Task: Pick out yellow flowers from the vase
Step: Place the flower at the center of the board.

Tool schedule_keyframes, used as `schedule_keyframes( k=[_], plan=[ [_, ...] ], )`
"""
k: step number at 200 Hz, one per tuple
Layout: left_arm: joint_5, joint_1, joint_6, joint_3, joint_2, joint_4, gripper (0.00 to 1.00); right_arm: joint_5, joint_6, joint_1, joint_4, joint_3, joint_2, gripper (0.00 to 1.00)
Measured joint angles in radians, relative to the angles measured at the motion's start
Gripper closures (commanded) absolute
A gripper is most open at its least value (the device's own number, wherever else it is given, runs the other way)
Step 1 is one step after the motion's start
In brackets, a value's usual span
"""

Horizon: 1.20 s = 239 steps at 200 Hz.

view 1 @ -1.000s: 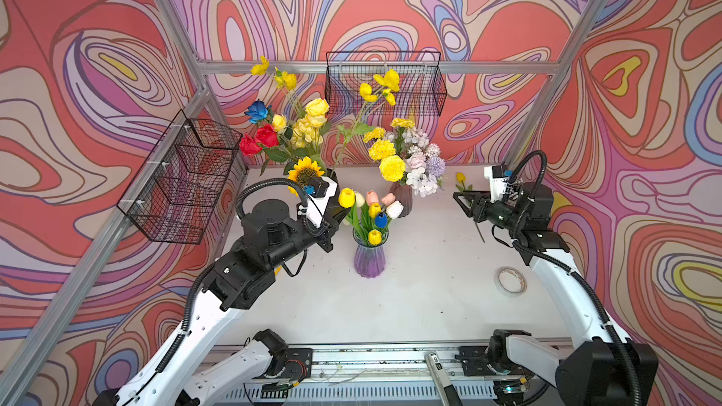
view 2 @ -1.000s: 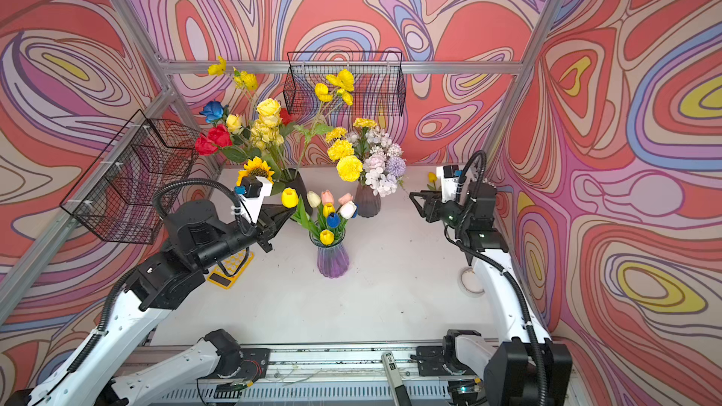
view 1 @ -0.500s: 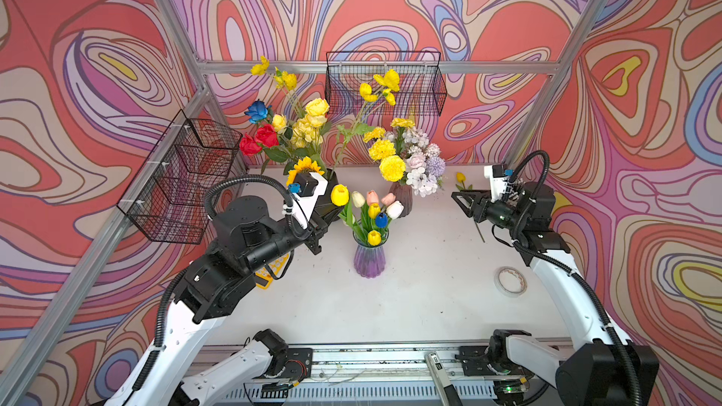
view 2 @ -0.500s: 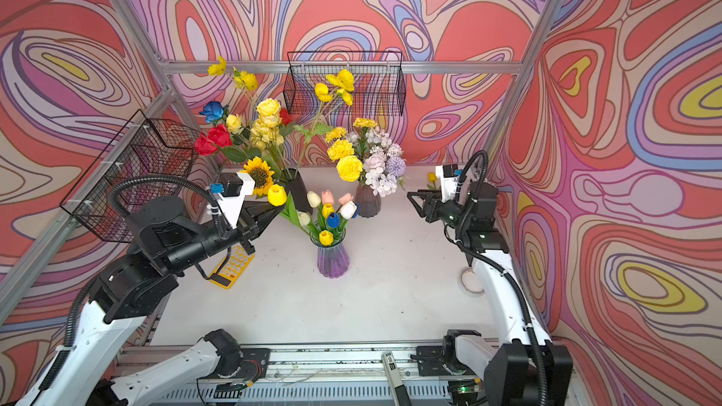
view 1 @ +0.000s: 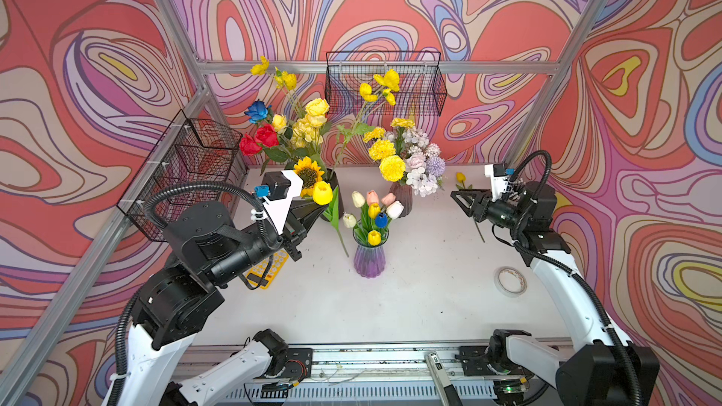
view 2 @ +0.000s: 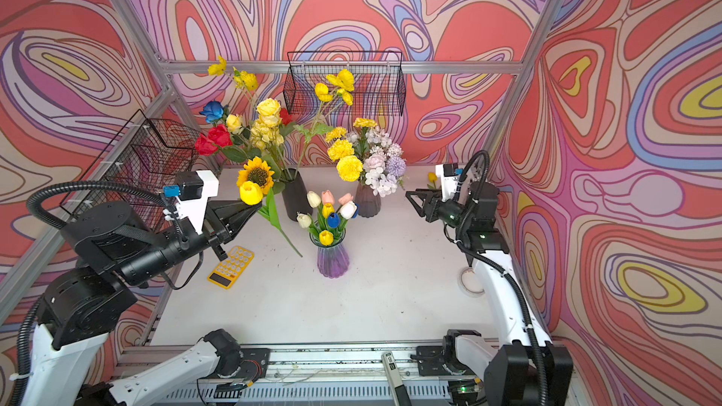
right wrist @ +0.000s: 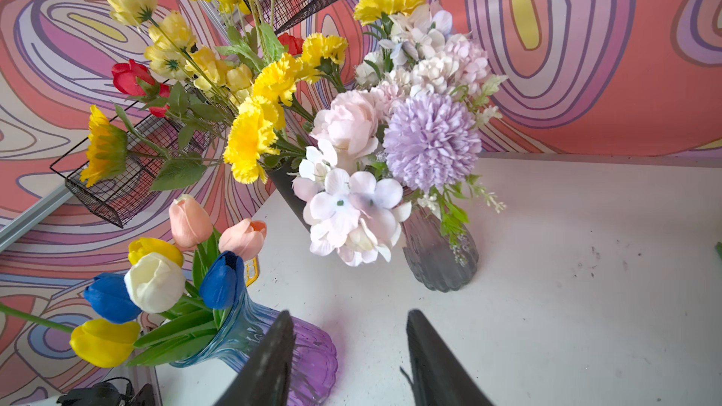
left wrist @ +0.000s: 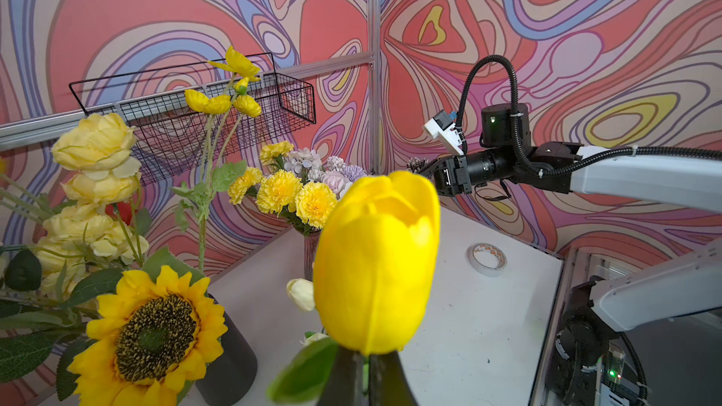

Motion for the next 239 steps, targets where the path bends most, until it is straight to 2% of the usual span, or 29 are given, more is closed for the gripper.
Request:
schedule_keyframes(
  k=[42, 94, 114, 158, 239],
  plan=[
    [0.057, 0.0, -0.013, 0.066, 0.023, -0.037, 1.0, -0.073, 0.037, 0.002, 0.041, 0.0, -0.003, 0.5],
    [0.216, 0.0, -0.074, 0.01, 0.065, -0.014, 1.0, -0.146, 0.072, 0.061, 0.075, 0.003, -0.006, 0.49],
    [0.266, 0.0, -0.099, -0.023, 0.09, 0.02, 1.0, -0.202, 0.095, 0.134, 0.092, 0.008, -0.006, 0.49],
    [0.318, 0.0, -0.142, -0.082, 0.121, 0.114, 1.0, -0.296, 0.095, 0.377, 0.089, 0.052, -0.006, 0.49],
    [0.308, 0.0, -0.172, -0.197, 0.116, 0.299, 1.0, -0.31, 0.149, 0.571, 0.171, 0.034, 0.037, 0.56]
  ],
)
